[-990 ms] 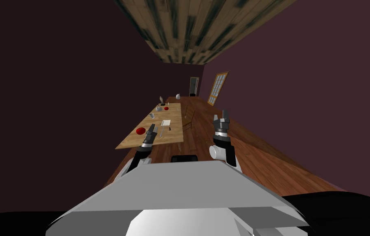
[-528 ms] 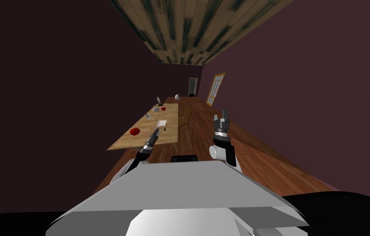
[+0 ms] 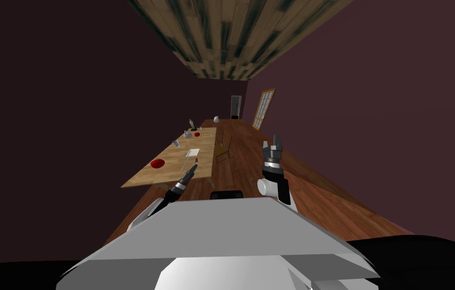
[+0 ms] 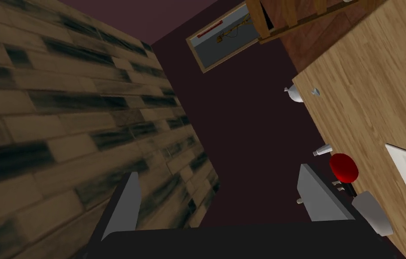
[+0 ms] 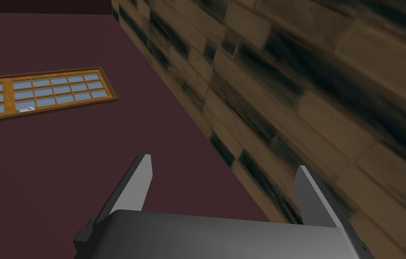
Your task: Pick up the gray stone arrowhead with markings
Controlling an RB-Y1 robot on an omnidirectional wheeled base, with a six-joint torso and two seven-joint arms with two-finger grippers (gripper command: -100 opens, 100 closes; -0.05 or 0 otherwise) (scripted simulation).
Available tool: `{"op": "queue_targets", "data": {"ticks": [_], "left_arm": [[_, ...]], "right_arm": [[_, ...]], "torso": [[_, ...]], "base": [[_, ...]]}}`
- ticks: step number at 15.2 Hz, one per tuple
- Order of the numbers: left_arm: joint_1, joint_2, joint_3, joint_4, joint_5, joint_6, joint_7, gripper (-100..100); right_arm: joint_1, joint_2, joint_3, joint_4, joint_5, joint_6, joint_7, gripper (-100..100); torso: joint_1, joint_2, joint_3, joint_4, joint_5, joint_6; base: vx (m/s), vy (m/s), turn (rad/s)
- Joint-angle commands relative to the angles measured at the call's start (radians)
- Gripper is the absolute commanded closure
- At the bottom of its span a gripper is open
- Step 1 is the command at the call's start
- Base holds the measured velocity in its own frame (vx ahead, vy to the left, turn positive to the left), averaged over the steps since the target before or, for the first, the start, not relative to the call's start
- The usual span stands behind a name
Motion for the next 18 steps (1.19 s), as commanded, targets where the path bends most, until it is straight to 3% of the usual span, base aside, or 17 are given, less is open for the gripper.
{"op": "queue_targets", "data": {"ticks": [1, 2, 3, 5, 6, 7, 8, 10, 11, 12, 13, 14, 17, 18], "left_arm": [[-0.008, 0.048, -0.024, 0.05, -0.012, -0.008, 0.011, -100], [-0.008, 0.048, -0.024, 0.067, -0.012, -0.008, 0.011, -100], [-0.013, 0.079, -0.046, 0.101, -0.023, -0.014, 0.02, -100], [-0.013, 0.088, -0.046, 0.12, -0.023, -0.014, 0.02, -100], [-0.018, 0.126, -0.069, 0.162, -0.035, -0.02, 0.028, -100], [-0.018, 0.126, -0.069, 0.175, -0.035, -0.02, 0.028, -100], [-0.023, 0.16, -0.092, 0.198, -0.046, -0.026, 0.037, -100], [-0.023, 0.164, -0.092, 0.229, -0.046, -0.026, 0.037, -100], [-0.028, 0.2, -0.115, 0.257, -0.058, -0.032, 0.046, -100], [-0.028, 0.2, -0.115, 0.282, -0.058, -0.032, 0.046, -100], [-0.033, 0.235, -0.139, 0.314, -0.07, -0.038, 0.055, -100], [-0.033, 0.235, -0.139, 0.338, -0.07, -0.038, 0.055, -100], [-0.043, 0.299, -0.187, 0.426, -0.093, -0.05, 0.072, -100], [-0.043, 0.3, -0.187, 0.446, -0.093, -0.05, 0.072, -100]], "right_arm": [[0.0, 0.0, 0.0, 0.0, 0.0, 0.0, 0.0, 0], [0.0, 0.0, 0.0, 0.0, 0.0, 0.0, 0.0, 0], [0.0, 0.0, 0.0, 0.0, 0.0, 0.0, 0.0, 0], [0.0, 0.0, 0.0, 0.0, 0.0, 0.0, 0.0, 0], [0.0, 0.0, 0.0, 0.0, 0.0, 0.0, 0.0, 0], [0.0, 0.0, 0.0, 0.0, 0.0, 0.0, 0.0, 0], [0.0, 0.0, 0.0, 0.0, 0.0, 0.0, 0.0, 0], [0.0, 0.0, 0.0, 0.0, 0.0, 0.0, 0.0, 0], [0.0, 0.0, 0.0, 0.0, 0.0, 0.0, 0.0, 0], [0.0, 0.0, 0.0, 0.0, 0.0, 0.0, 0.0, 0], [0.0, 0.0, 0.0, 0.0, 0.0, 0.0, 0.0, 0], [0.0, 0.0, 0.0, 0.0, 0.0, 0.0, 0.0, 0], [0.0, 0.0, 0.0, 0.0, 0.0, 0.0, 0.0, 0], [0.0, 0.0, 0.0, 0.0, 0.0, 0.0, 0.0, 0]], "torso": [[0.0, 0.0, 0.0, 0.0, 0.0, 0.0], [0.0, 0.0, 0.0, 0.0, 0.0, 0.0], [-0.001, -0.001, 0.0, 0.0, 0.0, 0.0], [-0.003, -0.003, -0.001, -0.001, 0.0, 0.0], [-0.001, -0.002, -0.001, 0.0, 0.0, 0.0], [-0.001, -0.002, -0.001, 0.0, 0.0, 0.0], [-0.001, -0.002, -0.001, 0.0, 0.0, 0.0], [0.0, -0.005, -0.003, -0.001, 0.0, 0.0], [0.001, -0.004, -0.002, -0.001, 0.0, 0.0], [0.001, -0.004, -0.002, -0.001, 0.0, 0.0], [0.002, -0.004, -0.002, -0.001, 0.0, 0.0], [0.001, -0.006, -0.003, -0.001, 0.0, 0.0], [0.003, -0.011, -0.006, -0.002, 0.001, 0.0], [0.003, -0.012, -0.007, -0.002, 0.001, 0.0]], "base": [[0.049, -0.132, -0.016], [0.056, -0.135, -0.013], [0.09, -0.16, -0.026], [0.073, -0.146, -0.001], [0.062, -0.132, -0.018], [0.085, -0.133, -0.015], [0.124, -0.125, -0.015], [0.107, -0.102, -0.008], [0.084, -0.106, -0.018], [0.098, -0.096, -0.013], [0.147, -0.107, -0.018], [0.18, -0.099, -0.009], [0.21, -0.082, -0.016], [0.208, -0.08, -0.014]]}}
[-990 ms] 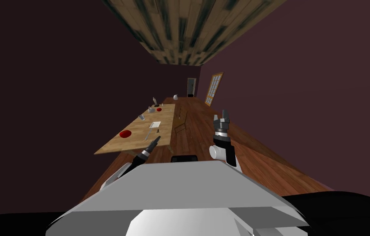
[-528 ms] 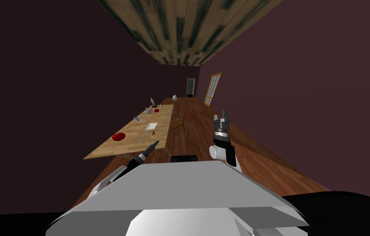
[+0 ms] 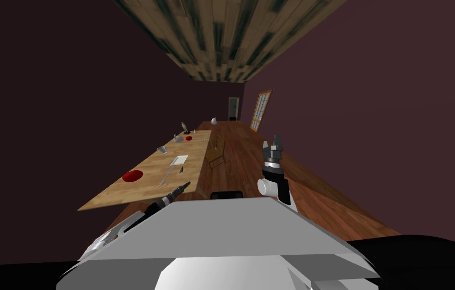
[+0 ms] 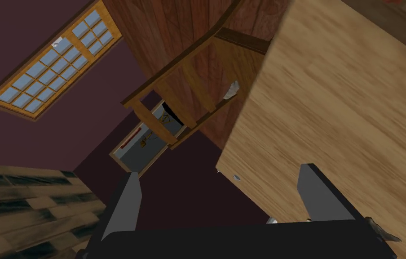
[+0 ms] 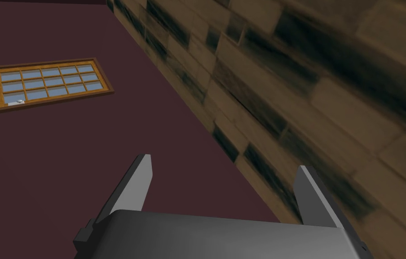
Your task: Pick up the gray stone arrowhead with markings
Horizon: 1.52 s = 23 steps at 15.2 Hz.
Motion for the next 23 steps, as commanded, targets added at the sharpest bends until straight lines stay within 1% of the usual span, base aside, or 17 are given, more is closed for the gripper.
{"op": "queue_targets", "data": {"ticks": [1, 2, 5, 7, 8, 10, 11, 12, 13, 14, 15, 16, 17, 18, 21, 22, 23], "left_arm": [[-0.003, 0.019, -0.008, 0.034, -0.003, -0.007, 0.008, -100], [-0.008, 0.048, -0.032, 0.071, -0.015, -0.013, 0.017, -100], [-0.012, 0.076, -0.057, 0.139, -0.027, -0.018, 0.025, -100], [-0.016, 0.102, -0.081, 0.19, -0.038, -0.024, 0.034, -100], [-0.02, 0.126, -0.106, 0.214, -0.05, -0.029, 0.042, -100], [-0.02, 0.126, -0.106, 0.239, -0.05, -0.029, 0.042, -100], [-0.023, 0.147, -0.13, 0.268, -0.061, -0.034, 0.05, -100], [-0.023, 0.147, -0.13, 0.286, -0.061, -0.034, 0.05, -100], [-0.026, 0.166, -0.154, 0.325, -0.072, -0.039, 0.058, -100], [-0.026, 0.166, -0.154, 0.332, -0.072, -0.039, 0.058, -100], [-0.028, 0.182, -0.179, 0.375, -0.083, -0.044, 0.066, -100], [-0.028, 0.182, -0.179, 0.375, -0.083, -0.044, 0.066, -100], [-0.03, 0.195, -0.203, 0.414, -0.094, -0.048, 0.073, -100], [-0.03, 0.195, -0.203, 0.402, -0.094, -0.048, 0.073, -100], [-0.03, 0.195, -0.203, 0.417, -0.094, -0.048, 0.073, -100], [-0.031, 0.206, -0.226, 0.455, -0.104, -0.052, 0.08, -100], [-0.031, 0.206, -0.226, 0.455, -0.104, -0.052, 0.08, -100]], "right_arm": [[0.0, 0.0, 0.0, 0.0, 0.0, 0.0, 0.0, 0], [0.0, 0.0, 0.0, 0.0, 0.0, 0.0, 0.0, 0], [0.0, 0.0, 0.0, 0.0, 0.0, 0.0, 0.0, 0], [0.0, 0.0, 0.0, 0.0, 0.0, 0.0, 0.0, 0], [0.0, 0.0, 0.0, 0.0, 0.0, 0.0, 0.0, 0], [0.0, 0.0, 0.0, 0.0, 0.0, 0.0, 0.0, 0], [0.0, 0.0, 0.0, 0.0, 0.0, 0.0, 0.0, 0], [0.0, 0.0, 0.0, 0.0, 0.0, 0.0, 0.0, 0], [0.0, 0.0, 0.0, 0.0, 0.0, 0.0, 0.0, 0], [0.0, 0.0, 0.0, 0.0, 0.0, 0.0, 0.0, 0], [0.0, 0.0, 0.0, 0.0, 0.0, 0.0, 0.0, 0], [0.0, 0.0, 0.0, 0.0, 0.0, 0.0, 0.0, 0], [0.0, 0.0, 0.0, 0.0, 0.0, 0.0, 0.0, 0], [0.0, 0.0, 0.0, 0.0, 0.0, 0.0, 0.0, 0], [0.0, 0.0, 0.0, 0.0, 0.0, 0.0, 0.0, 0], [0.0, 0.0, 0.0, 0.0, 0.0, 0.0, 0.0, 0], [0.0, 0.0, 0.0, 0.0, 0.0, 0.0, 0.0, 0]], "torso": [[0.0, 0.0, 0.0, 0.0, 0.0, 0.0], [0.001, 0.002, 0.001, 0.0, 0.0, 0.0], [0.003, 0.002, 0.001, 0.001, 0.001, 0.0], [0.003, 0.0, 0.0, 0.0, 0.001, 0.0], [0.003, -0.001, -0.001, 0.0, 0.001, 0.0], [0.004, -0.003, -0.002, -0.001, 0.001, 0.0], [0.004, 0.0, 0.0, 0.0, 0.001, 0.0], [0.005, 0.002, 0.001, 0.0, 0.001, 0.0], [0.006, 0.002, 0.001, 0.0, 0.001, 0.0], [0.007, 0.001, 0.001, 0.0, 0.002, 0.0], [0.007, 0.0, 0.0, 0.0, 0.001, 0.0], [0.006, -0.002, -0.001, 0.0, 0.001, 0.0], [0.005, -0.002, -0.001, 0.0, 0.001, 0.0], [0.006, -0.003, -0.002, -0.001, 0.001, 0.0], [0.007, 0.005, 0.002, 0.001, 0.002, 0.0], [0.007, 0.009, 0.005, 0.002, 0.002, 0.0], [0.006, 0.01, 0.006, 0.002, 0.002, 0.0]], "base": [[0.136, -0.059, 0.003], [0.143, -0.043, -0.012], [0.181, -0.033, -0.017], [0.232, -0.042, -0.014], [0.273, -0.021, -0.014], [0.207, -0.025, -0.008], [0.151, 0.002, -0.008], [0.166, 0.007, -0.013], [0.203, 0.007, -0.018], [0.218, 0.012, -0.013], [0.251, -0.003, -0.02], [0.255, -0.014, -0.01], [0.265, 0.006, -0.01], [0.237, 0.022, -0.007], [0.081, 0.012, -0.004], [0.066, 0.007, -0.013], [0.116, 0.016, -0.009]]}}
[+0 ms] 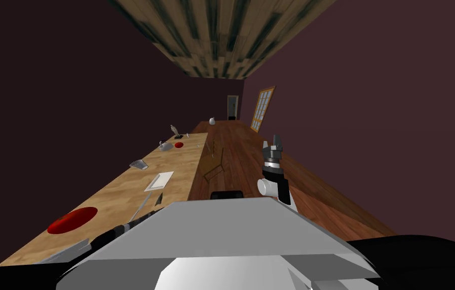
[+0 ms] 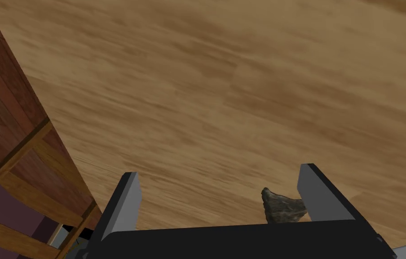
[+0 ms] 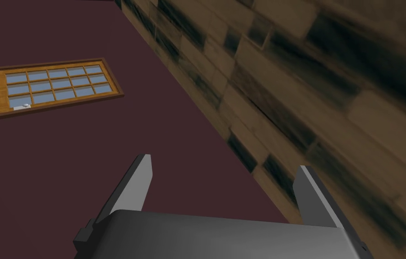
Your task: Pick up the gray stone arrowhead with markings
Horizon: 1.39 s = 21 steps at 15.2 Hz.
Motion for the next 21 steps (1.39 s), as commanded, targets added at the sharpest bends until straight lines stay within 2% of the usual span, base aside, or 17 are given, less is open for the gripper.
{"op": "queue_targets", "data": {"ticks": [1, 2, 4, 5, 6, 8, 12, 14, 15, 17, 19, 20, 21], "left_arm": [[-0.004, 0.009, -0.031, 0.05, -0.014, -0.012, 0.008, -100], [-0.004, 0.009, -0.031, 0.059, -0.014, -0.012, 0.008, -100], [-0.005, 0.018, -0.075, 0.122, -0.032, -0.017, 0.02, -100], [-0.005, 0.018, -0.075, 0.122, -0.032, -0.017, 0.02, -100], [-0.004, 0.02, -0.094, 0.148, -0.039, -0.02, 0.026, -100], [-0.004, 0.02, -0.094, 0.148, -0.039, -0.02, 0.026, -100], [-0.003, 0.016, -0.151, 0.218, -0.062, -0.026, 0.04, -100], [-0.001, 0.019, -0.145, 0.202, -0.059, -0.018, 0.04, -100], [-0.013, -0.012, -0.14, 0.222, -0.064, -0.007, 0.03, -100], [-0.022, -0.048, -0.131, 0.234, -0.067, 0.011, 0.016, -100], [-0.027, -0.046, -0.134, 0.254, -0.068, -0.011, 0.016, -100], [-0.026, -0.046, -0.134, 0.249, -0.068, -0.005, 0.015, 100], [-0.026, -0.046, -0.134, 0.249, -0.068, -0.004, 0.015, 100]], "right_arm": [[0.0, 0.0, 0.0, 0.0, 0.0, 0.0, 0.0, 0], [0.0, 0.0, 0.0, 0.0, 0.0, 0.0, 0.0, 0], [0.0, 0.0, 0.0, 0.0, 0.0, 0.0, 0.0, 0], [0.0, 0.0, 0.0, 0.0, 0.0, 0.0, 0.0, 0], [0.0, 0.0, 0.0, 0.0, 0.0, 0.0, 0.0, 0], [0.0, 0.0, 0.0, 0.0, 0.0, 0.0, 0.0, 0], [0.0, 0.0, 0.0, 0.0, 0.0, 0.0, 0.0, 0], [0.0, 0.0, 0.0, 0.0, 0.0, 0.0, 0.0, 0], [0.0, 0.0, 0.0, 0.0, 0.0, 0.0, 0.0, 0], [0.0, 0.0, 0.0, 0.0, 0.0, 0.0, 0.0, 0], [0.0, 0.0, 0.0, 0.0, 0.0, 0.0, 0.0, 0], [0.0, 0.0, 0.0, 0.0, 0.0, 0.0, 0.0, 0], [0.0, 0.0, 0.0, 0.0, 0.0, 0.0, 0.0, 0]], "torso": [[0.0, 0.0, 0.0, 0.0, 0.0, 0.0], [0.0, -0.003, -0.002, -0.001, 0.0, 0.0], [0.001, -0.008, -0.004, -0.002, 0.0, 0.0], [0.001, -0.011, -0.006, -0.002, 0.0, 0.0], [0.002, -0.012, -0.007, -0.003, 0.0, 0.0], [0.001, -0.012, -0.007, -0.003, 0.0, 0.0], [0.002, -0.007, -0.004, -0.001, 0.0, 0.0], [0.002, -0.006, -0.004, -0.002, 0.001, 0.0], [0.001, -0.003, -0.002, -0.001, 0.0, 0.0], [0.001, 0.004, 0.002, 0.001, 0.001, 0.0], [0.002, 0.009, 0.005, 0.002, 0.001, 0.0], [0.001, 0.009, 0.005, 0.002, 0.0, 0.0], [0.0, 0.009, 0.005, 0.002, 0.0, 0.0]], "base": [[0.18, 0.018, -0.011], [0.197, 0.015, -0.008], [0.261, 0.029, -0.02], [0.267, 0.042, -0.011], [0.274, 0.037, -0.017], [0.182, 0.023, -0.005], [0.175, 0.039, -0.015], [0.124, 0.027, -0.006], [0.023, 0.027, -0.029], [-0.03, 0.042, -0.063], [-0.037, 0.031, -0.027], [-0.008, 0.009, -0.002], [-0.004, 0.006, 0.003]]}}
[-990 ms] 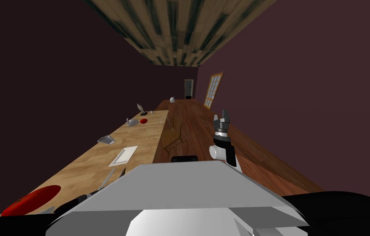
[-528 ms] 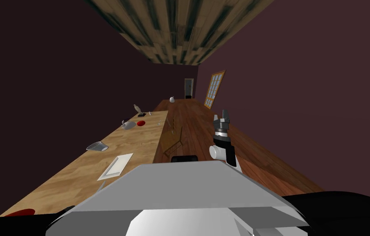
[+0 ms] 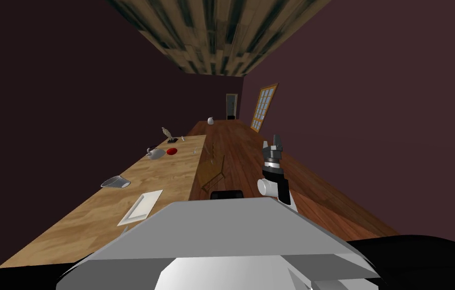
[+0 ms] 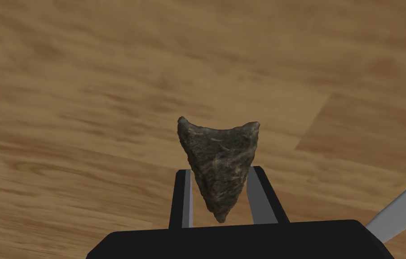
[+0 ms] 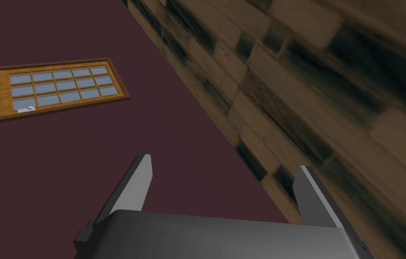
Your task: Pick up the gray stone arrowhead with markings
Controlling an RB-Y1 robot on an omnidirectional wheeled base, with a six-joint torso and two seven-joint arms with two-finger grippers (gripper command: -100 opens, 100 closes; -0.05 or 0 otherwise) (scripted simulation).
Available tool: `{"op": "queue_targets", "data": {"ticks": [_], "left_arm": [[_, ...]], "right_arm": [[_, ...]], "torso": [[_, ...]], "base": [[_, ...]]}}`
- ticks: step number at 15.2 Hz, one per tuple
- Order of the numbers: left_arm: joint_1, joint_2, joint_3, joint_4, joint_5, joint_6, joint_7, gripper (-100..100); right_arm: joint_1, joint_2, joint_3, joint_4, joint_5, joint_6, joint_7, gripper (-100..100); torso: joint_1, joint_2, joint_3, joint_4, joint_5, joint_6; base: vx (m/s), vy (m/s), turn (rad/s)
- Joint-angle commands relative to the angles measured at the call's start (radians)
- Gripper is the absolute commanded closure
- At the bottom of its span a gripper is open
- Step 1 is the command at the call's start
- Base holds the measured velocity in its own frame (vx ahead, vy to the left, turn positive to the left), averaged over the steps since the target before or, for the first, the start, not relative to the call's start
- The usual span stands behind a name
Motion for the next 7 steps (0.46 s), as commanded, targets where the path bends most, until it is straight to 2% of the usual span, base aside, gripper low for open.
{"op": "queue_targets", "data": {"ticks": [1, 3, 4, 6, 7], "left_arm": [[0.0, 0.0, 0.0, 0.0, 0.0, 0.0, 0.0, 100], [0.0, 0.0, 0.0, -0.002, 0.0, -0.003, 0.0, 100], [0.013, 0.033, -0.006, -0.029, 0.004, -0.004, 0.015, 100], [0.018, 0.054, -0.012, -0.036, 0.006, -0.015, 0.023, 100], [0.018, 0.043, -0.007, -0.04, 0.006, -0.003, 0.016, 100]], "right_arm": [[0.0, 0.0, 0.0, 0.0, 0.0, 0.0, 0.0, 0], [0.0, 0.0, 0.0, 0.0, 0.0, 0.0, 0.0, 0], [0.0, 0.0, 0.0, 0.0, 0.0, 0.0, 0.0, 0], [0.0, 0.0, 0.0, 0.0, 0.0, 0.0, 0.0, 0], [0.0, 0.0, 0.0, 0.0, 0.0, 0.0, 0.0, 0]], "torso": [[0.0, 0.0, 0.0, 0.0, 0.0, 0.0], [0.002, -0.001, 0.0, 0.0, 0.002, 0.0], [0.003, -0.001, -0.001, 0.0, 0.002, 0.0], [0.001, -0.002, -0.001, -0.001, 0.001, -0.001], [0.001, -0.002, -0.001, -0.001, 0.001, -0.001]], "base": [[-0.002, 0.005, -0.002], [0.0, 0.0, 0.0], [0.011, -0.019, 0.051], [0.024, -0.038, 0.059], [0.014, -0.021, 0.026]]}}
